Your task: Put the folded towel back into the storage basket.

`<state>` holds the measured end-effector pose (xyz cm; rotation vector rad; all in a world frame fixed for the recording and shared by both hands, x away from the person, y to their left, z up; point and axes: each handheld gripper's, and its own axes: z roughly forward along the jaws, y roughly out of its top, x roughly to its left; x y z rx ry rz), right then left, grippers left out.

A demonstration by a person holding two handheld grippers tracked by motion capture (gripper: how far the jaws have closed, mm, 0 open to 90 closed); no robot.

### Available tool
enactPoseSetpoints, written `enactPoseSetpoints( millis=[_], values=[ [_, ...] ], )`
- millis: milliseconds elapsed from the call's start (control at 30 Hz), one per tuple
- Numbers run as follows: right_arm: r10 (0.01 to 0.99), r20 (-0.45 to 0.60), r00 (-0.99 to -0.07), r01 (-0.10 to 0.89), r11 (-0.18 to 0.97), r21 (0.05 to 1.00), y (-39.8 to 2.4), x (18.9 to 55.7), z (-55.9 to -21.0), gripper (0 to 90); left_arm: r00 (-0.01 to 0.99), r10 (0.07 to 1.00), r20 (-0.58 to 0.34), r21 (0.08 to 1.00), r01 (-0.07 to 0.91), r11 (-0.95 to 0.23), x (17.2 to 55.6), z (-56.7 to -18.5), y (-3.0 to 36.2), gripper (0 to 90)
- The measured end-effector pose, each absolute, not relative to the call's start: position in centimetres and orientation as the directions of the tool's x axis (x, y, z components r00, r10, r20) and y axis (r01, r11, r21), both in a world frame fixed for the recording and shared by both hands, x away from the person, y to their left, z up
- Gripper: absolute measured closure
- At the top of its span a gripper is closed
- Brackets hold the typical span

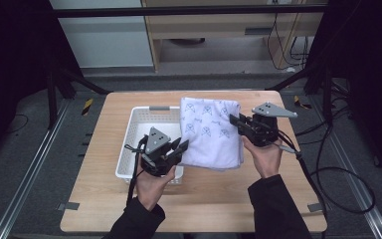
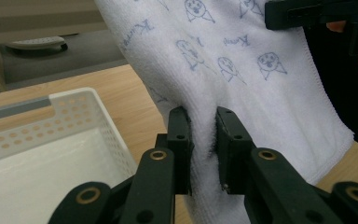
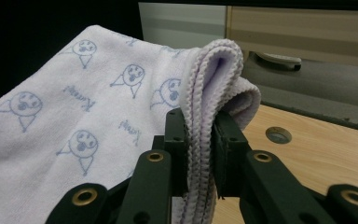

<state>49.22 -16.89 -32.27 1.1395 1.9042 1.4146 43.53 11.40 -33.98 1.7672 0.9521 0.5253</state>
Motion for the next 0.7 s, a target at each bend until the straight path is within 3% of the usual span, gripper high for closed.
enactPoseSetpoints(
  millis=[700],
  values=[
    [0.821, 0.059, -0.568, 0.307, 0.145, 0.941, -11.5, 51.0, -31.0, 78.1, 0.538, 0.838, -0.093, 0.926, 0.355, -0.126, 44.0, -33.5, 16.8, 76.4]
  ],
)
